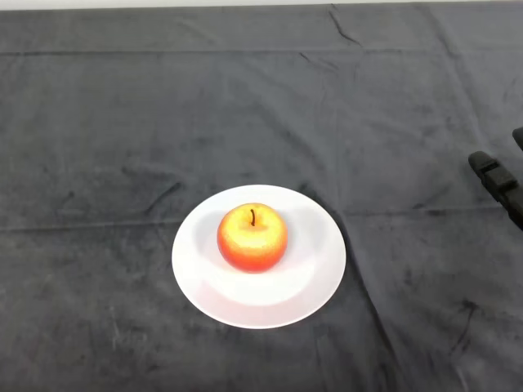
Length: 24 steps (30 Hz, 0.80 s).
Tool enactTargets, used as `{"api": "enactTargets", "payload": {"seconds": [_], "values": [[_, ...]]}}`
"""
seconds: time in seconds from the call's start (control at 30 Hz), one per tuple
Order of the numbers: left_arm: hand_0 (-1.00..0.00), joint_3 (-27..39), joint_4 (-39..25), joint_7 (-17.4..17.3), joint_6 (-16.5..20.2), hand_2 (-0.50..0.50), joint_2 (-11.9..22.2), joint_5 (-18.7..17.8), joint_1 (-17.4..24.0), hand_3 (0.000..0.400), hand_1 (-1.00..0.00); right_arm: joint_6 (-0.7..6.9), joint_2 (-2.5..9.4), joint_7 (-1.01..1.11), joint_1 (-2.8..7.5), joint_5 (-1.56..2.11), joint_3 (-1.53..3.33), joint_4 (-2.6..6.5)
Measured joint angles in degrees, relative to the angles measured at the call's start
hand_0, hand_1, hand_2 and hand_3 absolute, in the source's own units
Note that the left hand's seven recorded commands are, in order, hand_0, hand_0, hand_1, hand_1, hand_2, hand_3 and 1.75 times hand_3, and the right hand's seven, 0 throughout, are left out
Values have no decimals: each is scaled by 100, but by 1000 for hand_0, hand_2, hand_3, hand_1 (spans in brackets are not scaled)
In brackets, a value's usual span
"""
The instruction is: Move the apple to the plate
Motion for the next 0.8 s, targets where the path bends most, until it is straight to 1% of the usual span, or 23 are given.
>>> {"api": "enactTargets", "payload": {"seconds": [0.3,0.8], "values": [[0,-1,1,-83,-32,0,0,5,-12,0,0,0,0,0,0,0,0,0],[0,-1,1,-102,-32,0,0,15,-33,0,0,0,0,0,0,0,0,0]]}}
